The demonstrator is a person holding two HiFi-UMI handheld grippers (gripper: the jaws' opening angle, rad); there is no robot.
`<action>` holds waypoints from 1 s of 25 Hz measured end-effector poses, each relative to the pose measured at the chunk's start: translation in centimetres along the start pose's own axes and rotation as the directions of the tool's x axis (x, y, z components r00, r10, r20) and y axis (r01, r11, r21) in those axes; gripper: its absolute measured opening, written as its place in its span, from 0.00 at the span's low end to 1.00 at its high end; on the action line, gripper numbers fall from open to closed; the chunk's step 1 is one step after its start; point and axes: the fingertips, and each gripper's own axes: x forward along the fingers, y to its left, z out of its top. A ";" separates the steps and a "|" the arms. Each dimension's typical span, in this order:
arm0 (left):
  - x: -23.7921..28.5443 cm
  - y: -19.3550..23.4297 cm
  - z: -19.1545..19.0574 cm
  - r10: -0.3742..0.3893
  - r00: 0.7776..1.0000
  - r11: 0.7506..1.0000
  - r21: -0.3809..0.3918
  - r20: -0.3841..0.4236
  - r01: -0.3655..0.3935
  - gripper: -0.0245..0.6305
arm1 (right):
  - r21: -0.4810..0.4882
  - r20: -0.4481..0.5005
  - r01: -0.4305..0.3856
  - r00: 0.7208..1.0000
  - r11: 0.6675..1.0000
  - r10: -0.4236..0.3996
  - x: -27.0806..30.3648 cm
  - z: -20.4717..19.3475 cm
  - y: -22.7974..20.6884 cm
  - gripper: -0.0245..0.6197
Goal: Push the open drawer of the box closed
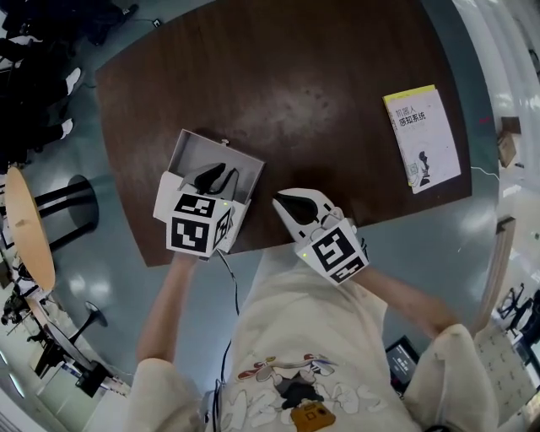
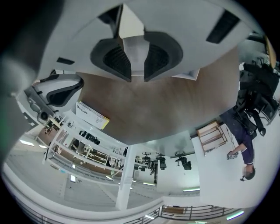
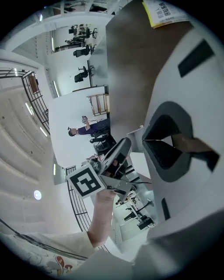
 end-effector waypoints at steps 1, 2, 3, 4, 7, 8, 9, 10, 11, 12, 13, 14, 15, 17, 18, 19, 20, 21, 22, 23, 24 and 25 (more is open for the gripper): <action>0.5 0.2 0.2 -0.002 1.000 1.000 0.013 -0.012 0.003 0.20 | 0.009 0.005 -0.001 1.000 1.000 0.001 0.1 0.1 0.0 0.05; 1.0 0.4 0.4 -0.006 1.000 1.000 0.025 -0.022 0.006 0.22 | 0.017 0.010 -0.001 1.000 1.000 0.001 0.2 0.2 0.0 0.05; 1.5 0.6 0.6 -0.009 0.999 0.999 0.038 -0.032 0.010 0.23 | 0.026 0.014 -0.001 1.000 1.000 0.000 0.2 0.3 -0.1 0.05; 2.0 0.9 0.9 -0.012 0.999 0.999 0.052 -0.042 0.015 0.24 | 0.034 0.018 -0.001 1.000 0.999 0.001 0.3 0.4 -0.1 0.05; 3.1 1.6 1.5 -0.015 0.997 0.996 0.091 -0.080 0.022 0.25 | 0.053 0.031 -0.006 1.000 0.999 0.005 0.8 0.8 -0.1 0.05; 3.5 1.8 1.6 -0.013 0.996 0.995 0.101 -0.093 0.023 0.26 | 0.057 0.033 -0.008 0.999 0.998 0.006 0.9 0.8 -0.2 0.05; 4.0 1.9 1.7 -0.013 0.994 0.994 0.109 -0.106 0.025 0.26 | 0.061 0.032 -0.007 0.999 0.998 0.005 1.0 0.7 -0.5 0.05; 4.6 1.9 1.7 -0.015 0.993 0.993 0.115 -0.121 0.029 0.27 | 0.066 0.031 -0.004 1.000 0.998 0.002 1.2 0.6 -0.7 0.05; 5.1 1.9 1.7 -0.018 0.990 0.992 0.120 -0.137 0.035 0.27 | 0.071 0.030 0.000 1.000 0.997 -0.003 1.4 0.5 -1.0 0.05; 5.5 2.0 1.6 -0.021 0.988 0.992 0.123 -0.154 0.040 0.29 | 0.074 0.030 0.005 1.000 0.997 -0.007 1.6 0.5 -1.2 0.05; 5.9 2.2 1.4 -0.022 0.985 0.991 0.126 -0.169 0.043 0.29 | 0.075 0.029 0.007 1.000 0.997 -0.010 1.9 0.6 -1.3 0.05; 6.2 2.5 1.3 -0.020 0.983 0.991 0.129 -0.182 0.044 0.30 | 0.074 0.028 0.008 1.000 0.997 -0.011 2.3 0.6 -1.4 0.05; 6.4 2.8 1.1 -0.018 0.981 0.990 0.130 -0.194 0.044 0.30 | 0.073 0.027 0.008 1.000 0.997 -0.010 2.7 0.6 -1.4 0.05; 7.0 3.5 0.8 -0.015 0.975 0.990 0.131 -0.222 0.045 0.30 | 0.074 0.022 0.004 1.000 0.997 -0.006 3.3 0.5 -1.6 0.05; 7.4 3.8 0.7 -0.014 0.971 0.990 0.133 -0.237 0.046 0.30 | 0.075 0.019 0.003 1.000 0.997 -0.004 3.6 0.5 -1.7 0.05; 7.7 4.1 0.6 -0.012 0.968 0.990 0.136 -0.252 0.048 0.30 | 0.075 0.017 0.002 1.000 0.997 -0.003 3.8 0.5 -1.8 0.05; 8.1 4.4 0.5 -0.009 0.964 0.989 0.140 -0.267 0.048 0.30 | 0.075 0.016 0.001 1.000 0.997 -0.002 4.0 0.5 -1.9 0.05; 8.4 4.8 0.4 -0.006 0.960 0.989 0.142 -0.280 0.048 0.30 | 0.074 0.015 -0.001 1.000 0.997 0.000 4.2 0.5 -2.0 0.05; 8.8 5.2 0.3 -0.003 0.956 0.989 0.142 -0.293 0.047 0.30 | 0.074 0.014 -0.003 1.000 0.997 0.002 4.5 0.4 -2.1 0.05; 9.2 5.5 0.2 -0.001 0.952 0.989 0.139 -0.306 0.046 0.30 | 0.077 0.013 -0.005 1.000 0.997 0.004 4.7 0.3 -2.1 0.05; 9.5 5.8 0.1 0.001 0.948 0.990 0.136 -0.318 0.045 0.29 | 0.080 0.011 -0.008 1.000 0.997 0.007 4.9 0.1 -2.1 0.05; 9.9 6.0 -0.1 0.003 0.945 0.990 0.134 -0.328 0.043 0.29 | 0.083 0.009 -0.011 1.000 0.996 0.010 5.1 0.0 -2.1 0.05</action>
